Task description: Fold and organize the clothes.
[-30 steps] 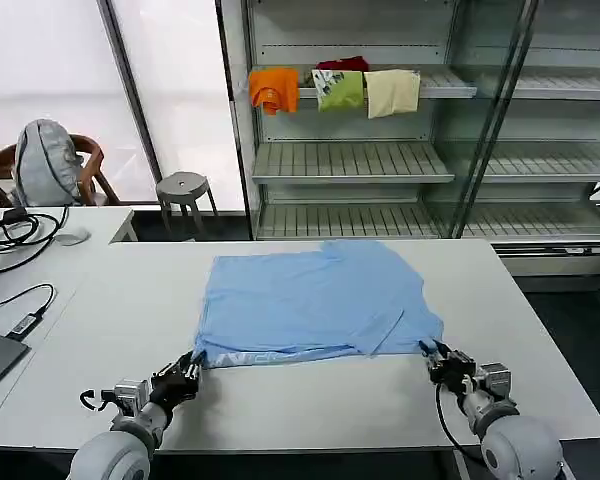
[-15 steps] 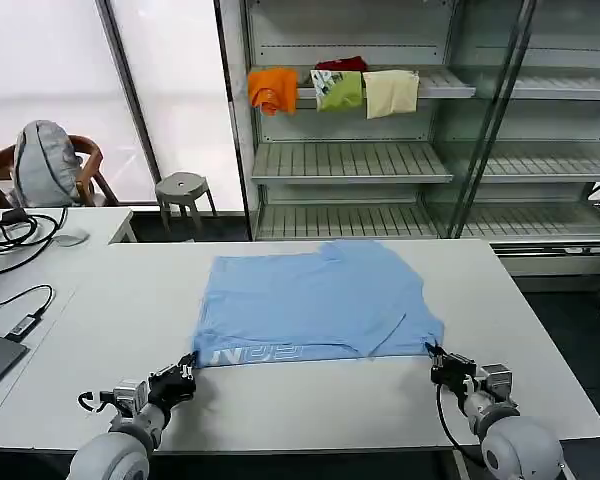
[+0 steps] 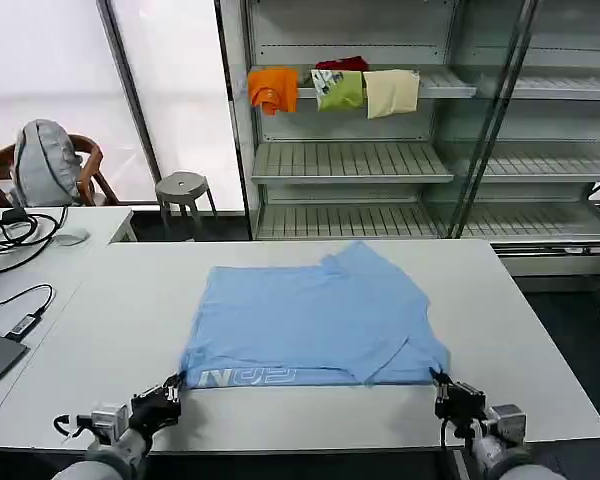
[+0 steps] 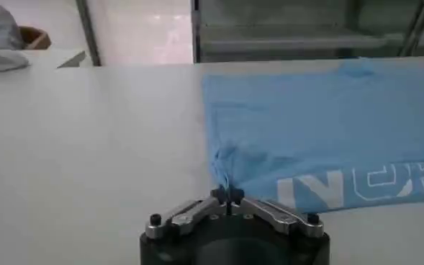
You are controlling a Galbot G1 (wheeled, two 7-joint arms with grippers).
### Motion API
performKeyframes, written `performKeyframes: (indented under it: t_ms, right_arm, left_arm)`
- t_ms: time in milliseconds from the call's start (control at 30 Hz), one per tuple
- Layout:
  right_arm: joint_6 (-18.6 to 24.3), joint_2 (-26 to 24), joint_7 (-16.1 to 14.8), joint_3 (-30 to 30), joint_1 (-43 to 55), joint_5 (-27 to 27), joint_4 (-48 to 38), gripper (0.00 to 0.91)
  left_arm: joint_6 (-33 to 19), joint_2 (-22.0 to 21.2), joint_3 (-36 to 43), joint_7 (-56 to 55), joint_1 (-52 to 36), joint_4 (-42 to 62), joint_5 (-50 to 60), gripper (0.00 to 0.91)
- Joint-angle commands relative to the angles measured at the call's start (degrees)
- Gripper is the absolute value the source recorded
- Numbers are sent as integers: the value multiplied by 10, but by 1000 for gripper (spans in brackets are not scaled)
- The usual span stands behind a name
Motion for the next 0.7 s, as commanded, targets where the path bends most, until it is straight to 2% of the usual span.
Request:
performKeyframes:
  t_ms: [33,200,233,267,300,333,433,500,600,700]
  right_arm:
    - [25,5,-4,13,-108,-33,70,0]
    - [42,9,0,-3,-113,-41,72,0]
    - [42,9,1,-6,-114,-43,71,0]
    - [33,8,5,-11,-113,-53,68,10]
    - [31,8,4,-14,-113,-57,68,605]
    - [33,8,1,-15,-112,-60,66,907]
    - [35,3,-13,4,-109,-57,77,907]
    - [35,-7,-33,39,-105,-29,93,907]
    - [19,-8,-29,50,-53,21,98,907]
    - [7,-5,-20,17,38,26,72,907]
  left_arm:
    - [-7,12,-88,21,113,-42,-1,30]
    - [-11,12,-98,18,146,-59,3,30]
    - [-11,12,-99,18,151,-60,5,322]
    - [-11,11,-99,18,152,-60,7,907]
    - [-11,11,-96,19,153,-58,13,907]
    - [-10,11,-95,19,152,-57,14,907]
    - [-10,10,-91,25,145,-57,28,907]
    - [-12,10,-94,23,139,-64,27,907]
    - [-12,14,-119,27,134,-87,19,907]
    - [-18,15,-123,30,91,-101,5,907]
